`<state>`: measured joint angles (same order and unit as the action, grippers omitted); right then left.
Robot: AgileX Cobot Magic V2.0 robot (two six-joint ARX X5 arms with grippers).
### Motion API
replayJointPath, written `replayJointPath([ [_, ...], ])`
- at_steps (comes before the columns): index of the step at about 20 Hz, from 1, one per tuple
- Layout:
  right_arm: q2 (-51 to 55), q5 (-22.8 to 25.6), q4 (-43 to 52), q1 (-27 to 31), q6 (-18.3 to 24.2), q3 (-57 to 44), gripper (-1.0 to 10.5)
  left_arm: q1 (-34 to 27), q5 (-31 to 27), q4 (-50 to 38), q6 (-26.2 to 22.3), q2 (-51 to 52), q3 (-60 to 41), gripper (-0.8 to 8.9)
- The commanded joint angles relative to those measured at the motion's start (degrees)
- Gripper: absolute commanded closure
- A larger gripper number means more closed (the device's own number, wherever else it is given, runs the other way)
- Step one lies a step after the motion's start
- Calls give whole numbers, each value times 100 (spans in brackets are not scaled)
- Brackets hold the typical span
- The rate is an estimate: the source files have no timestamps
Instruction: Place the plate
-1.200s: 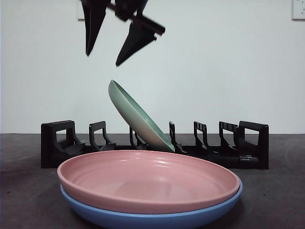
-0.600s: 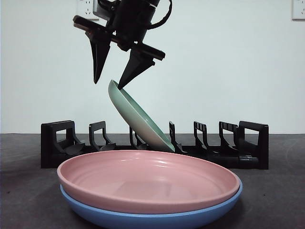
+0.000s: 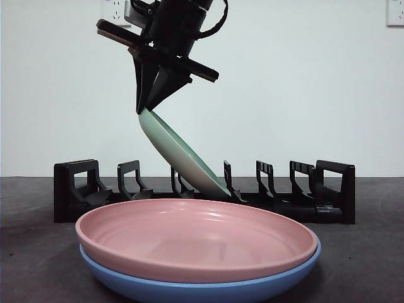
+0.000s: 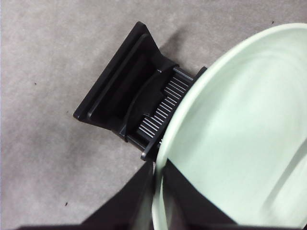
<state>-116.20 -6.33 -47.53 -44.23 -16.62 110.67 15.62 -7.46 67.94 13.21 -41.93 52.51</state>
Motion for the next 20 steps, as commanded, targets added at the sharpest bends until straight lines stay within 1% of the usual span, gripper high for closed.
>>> replayJointPath([
  [1,-57,-170,-109,-63,11,378,932,9,-31,-48,-55,-33,122,429],
  [3,-57,-184,-549,-63,72,739,932,9,-31,-127,-59,-33,122,429],
  [7,-57,-181,-1270,-146,358,1554,932,9,-31,-334,-61,-33,122,429],
  [9,-57,-179,-1582,-219,616,1965,932,9,-31,-369,-61,-37,122,429],
  [12,-57,-101,-2105,-407,1115,2542,932,9,-31,-498,-77,-35,122,430],
  [15,72,131,-2406,-649,1410,2704,932,9,-31,-629,-77,-37,122,430],
  [16,144,221,-2492,-745,1451,2704,932,9,-28,-651,-74,-37,122,430],
  [20,431,251,-2745,-955,1464,2702,932,9,-31,-761,-74,-42,122,430],
])
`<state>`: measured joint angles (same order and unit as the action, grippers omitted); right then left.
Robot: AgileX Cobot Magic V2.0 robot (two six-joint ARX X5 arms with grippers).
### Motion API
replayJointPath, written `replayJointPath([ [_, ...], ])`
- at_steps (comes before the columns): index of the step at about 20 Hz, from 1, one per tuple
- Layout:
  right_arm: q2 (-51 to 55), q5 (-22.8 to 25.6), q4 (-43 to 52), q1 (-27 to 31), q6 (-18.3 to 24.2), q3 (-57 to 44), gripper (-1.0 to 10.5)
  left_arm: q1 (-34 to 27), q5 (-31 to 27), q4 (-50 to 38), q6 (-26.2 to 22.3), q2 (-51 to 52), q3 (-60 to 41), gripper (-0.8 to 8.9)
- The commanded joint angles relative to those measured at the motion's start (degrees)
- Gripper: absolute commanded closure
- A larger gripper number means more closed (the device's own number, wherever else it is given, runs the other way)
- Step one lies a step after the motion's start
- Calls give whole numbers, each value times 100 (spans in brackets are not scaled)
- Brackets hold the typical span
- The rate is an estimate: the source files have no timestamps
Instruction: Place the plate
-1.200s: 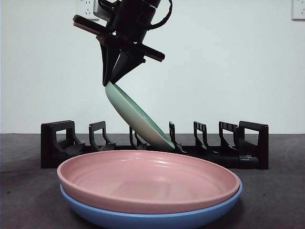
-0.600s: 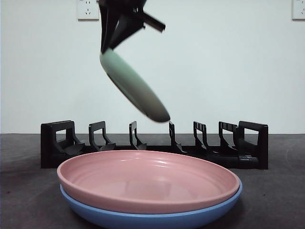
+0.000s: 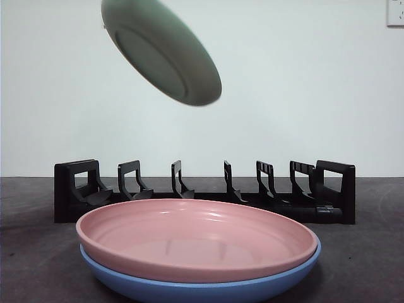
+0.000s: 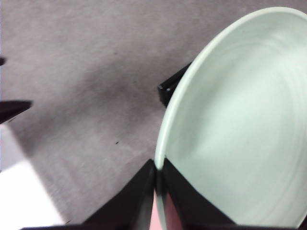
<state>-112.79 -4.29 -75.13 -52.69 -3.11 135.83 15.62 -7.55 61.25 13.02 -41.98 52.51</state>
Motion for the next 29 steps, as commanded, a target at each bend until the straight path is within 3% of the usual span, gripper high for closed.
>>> replayJointPath([
  [1,153,94,-33,-138,118,186,932,9,-22,-120,-55,-37,122,430],
  [7,459,507,-168,-450,136,184,932,9,-20,-175,-55,-39,122,430],
  [16,890,1117,549,-1115,138,-39,932,9,-20,-249,-55,-39,122,430],
  [19,1475,1145,1438,-1292,140,-1255,932,9,-20,-240,-55,-37,122,430],
  [23,2767,1209,2868,-1530,140,-3853,932,9,-20,-223,-55,-37,122,430],
  [29,3965,1945,3106,-2127,48,-6310,932,9,-20,-236,-37,-39,122,430],
])
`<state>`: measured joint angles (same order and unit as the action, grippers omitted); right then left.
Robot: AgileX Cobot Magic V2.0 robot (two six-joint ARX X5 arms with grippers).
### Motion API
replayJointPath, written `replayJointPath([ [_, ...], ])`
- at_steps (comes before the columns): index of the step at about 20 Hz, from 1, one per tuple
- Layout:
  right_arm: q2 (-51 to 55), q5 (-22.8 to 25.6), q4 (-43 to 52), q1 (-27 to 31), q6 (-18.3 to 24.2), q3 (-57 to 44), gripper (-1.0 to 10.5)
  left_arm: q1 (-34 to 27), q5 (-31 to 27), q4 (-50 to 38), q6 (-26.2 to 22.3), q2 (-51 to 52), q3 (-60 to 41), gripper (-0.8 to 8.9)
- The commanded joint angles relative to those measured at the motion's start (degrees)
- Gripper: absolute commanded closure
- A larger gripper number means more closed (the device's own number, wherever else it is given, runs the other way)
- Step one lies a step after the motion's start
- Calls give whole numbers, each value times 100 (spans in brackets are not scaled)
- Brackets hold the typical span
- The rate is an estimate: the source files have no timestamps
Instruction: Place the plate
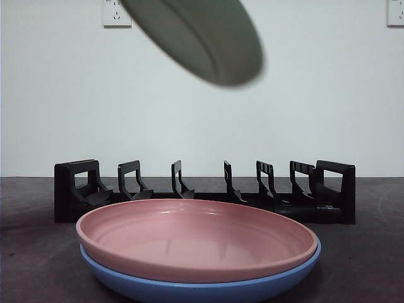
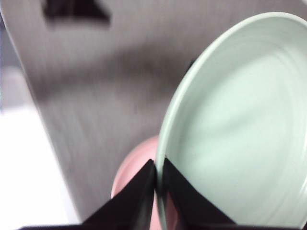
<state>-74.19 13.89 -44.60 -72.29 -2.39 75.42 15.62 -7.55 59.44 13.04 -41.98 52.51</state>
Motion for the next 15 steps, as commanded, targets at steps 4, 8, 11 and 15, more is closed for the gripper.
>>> replayJointPath([
  [4,393,164,-7,-372,-155,-1320,932,9,-20,-79,-2,-39,122,430],
  [8,262,160,-15,-374,59,-1856,932,9,-20,-85,11,-39,122,430],
  [11,76,146,149,-354,306,-1923,932,9,-20,-162,146,-39,122,430],
  [15,-240,107,393,-354,525,-1923,932,9,-20,-201,162,-37,122,430],
])
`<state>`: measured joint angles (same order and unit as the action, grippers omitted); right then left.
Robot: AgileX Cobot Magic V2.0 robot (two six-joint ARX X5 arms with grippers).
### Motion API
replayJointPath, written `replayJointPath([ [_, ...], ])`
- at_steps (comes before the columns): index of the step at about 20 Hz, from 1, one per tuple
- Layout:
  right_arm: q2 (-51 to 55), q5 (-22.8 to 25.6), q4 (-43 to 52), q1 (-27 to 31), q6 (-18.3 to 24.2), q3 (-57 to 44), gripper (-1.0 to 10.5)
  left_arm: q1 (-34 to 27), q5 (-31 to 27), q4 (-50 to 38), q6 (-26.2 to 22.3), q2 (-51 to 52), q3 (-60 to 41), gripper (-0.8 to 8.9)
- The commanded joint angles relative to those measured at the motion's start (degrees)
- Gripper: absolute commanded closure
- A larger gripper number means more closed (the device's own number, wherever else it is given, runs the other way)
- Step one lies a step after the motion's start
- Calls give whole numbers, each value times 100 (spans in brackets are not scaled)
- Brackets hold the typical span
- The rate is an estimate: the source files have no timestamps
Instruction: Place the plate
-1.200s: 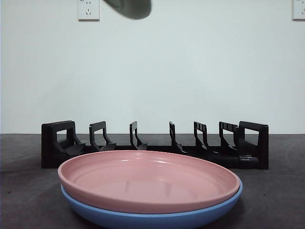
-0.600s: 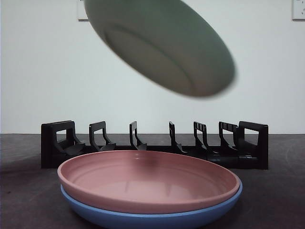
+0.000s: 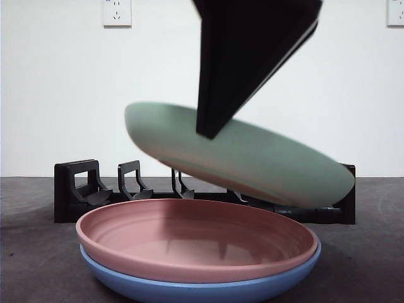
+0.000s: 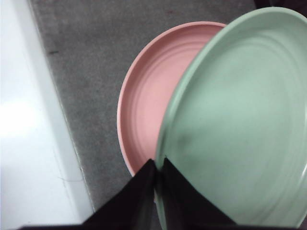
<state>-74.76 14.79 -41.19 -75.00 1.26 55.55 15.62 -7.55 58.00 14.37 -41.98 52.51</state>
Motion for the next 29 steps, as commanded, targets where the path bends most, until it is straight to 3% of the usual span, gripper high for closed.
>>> replayJointPath([
  [1,-267,-9,59,-83,238,63,932,9,-20,-59,26,-37,122,430],
  [8,-813,-448,227,-92,699,63,932,9,-20,-59,24,-37,122,430],
  [14,-892,-723,205,-94,734,63,900,9,-20,-59,26,-37,122,429],
  [17,-890,-754,192,-101,647,105,824,9,-17,-57,26,-37,122,429],
  [20,-807,-946,15,-98,289,518,740,9,-20,-52,26,-37,122,430],
  [23,-382,-754,15,-61,214,890,686,11,-15,-61,22,-37,122,430],
  [26,249,-149,-326,476,216,824,686,11,-13,-76,22,-37,122,430],
  [29,986,-79,-404,1528,229,538,687,11,-13,-227,168,-39,122,430],
])
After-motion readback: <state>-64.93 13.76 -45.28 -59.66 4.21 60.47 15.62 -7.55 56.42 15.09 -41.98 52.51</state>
